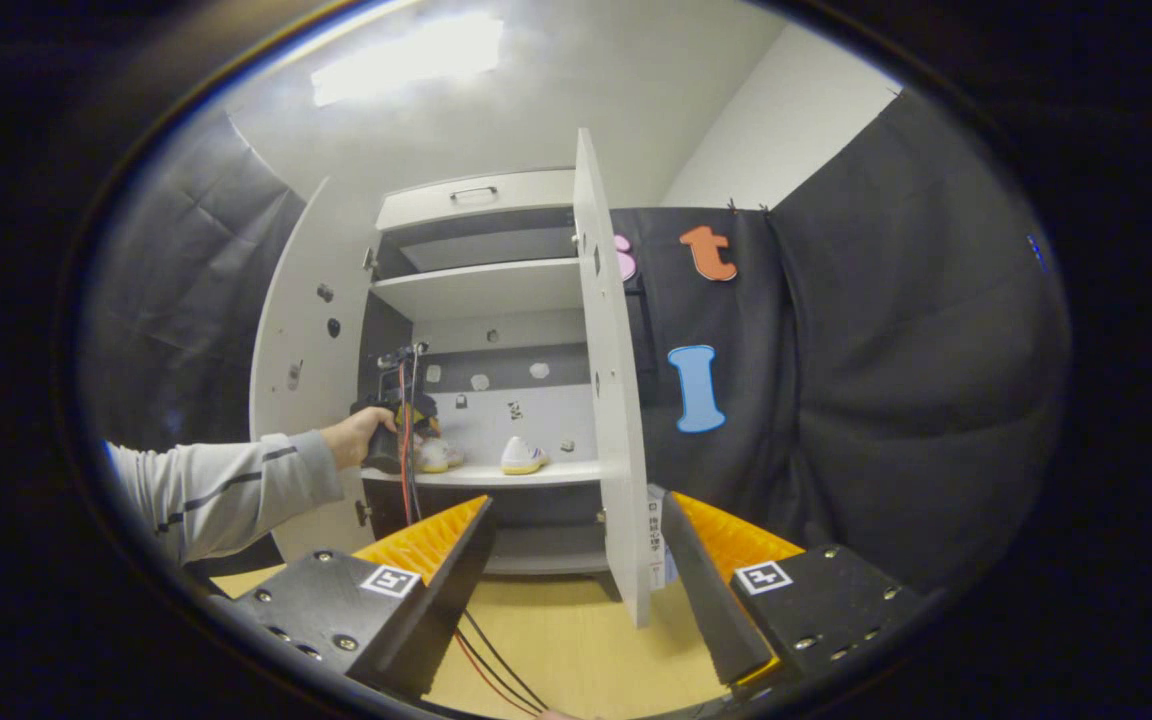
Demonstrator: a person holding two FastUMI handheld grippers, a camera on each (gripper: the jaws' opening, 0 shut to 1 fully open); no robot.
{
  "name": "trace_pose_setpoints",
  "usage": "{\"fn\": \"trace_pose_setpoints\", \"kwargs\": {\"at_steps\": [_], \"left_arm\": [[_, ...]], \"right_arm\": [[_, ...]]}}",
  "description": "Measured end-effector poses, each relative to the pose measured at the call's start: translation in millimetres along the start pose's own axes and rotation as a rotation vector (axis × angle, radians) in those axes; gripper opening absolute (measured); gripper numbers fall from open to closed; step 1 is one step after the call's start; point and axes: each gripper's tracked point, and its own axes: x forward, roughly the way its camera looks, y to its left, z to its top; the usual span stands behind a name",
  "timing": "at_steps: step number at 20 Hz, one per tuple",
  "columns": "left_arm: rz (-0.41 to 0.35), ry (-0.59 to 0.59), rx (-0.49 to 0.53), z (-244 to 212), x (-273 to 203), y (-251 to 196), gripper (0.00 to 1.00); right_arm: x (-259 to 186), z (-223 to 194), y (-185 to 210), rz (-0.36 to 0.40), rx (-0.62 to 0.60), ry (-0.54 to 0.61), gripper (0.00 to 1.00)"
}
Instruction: Grab one shoe with the right hand and put it into the shoe cabinet, grab the other shoe with the left hand and put it into the shoe cabinet; then close the right door with the right hand and the left door with the left hand.
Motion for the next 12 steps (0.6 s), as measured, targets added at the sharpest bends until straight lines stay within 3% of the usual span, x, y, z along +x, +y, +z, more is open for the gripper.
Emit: {"fn": "trace_pose_setpoints", "kwargs": {"at_steps": [2, 12], "left_arm": [[0.043, -0.058, 0.047, 19, -18, 2, 0.95], [0.033, -0.257, 0.164, 72, -176, -17, 0.97]], "right_arm": [[-1, -1, 6, 0.010, -0.010, 0.012, 0.98], [-15, 18, 45, 0.068, -0.077, -0.006, 0.98]]}}
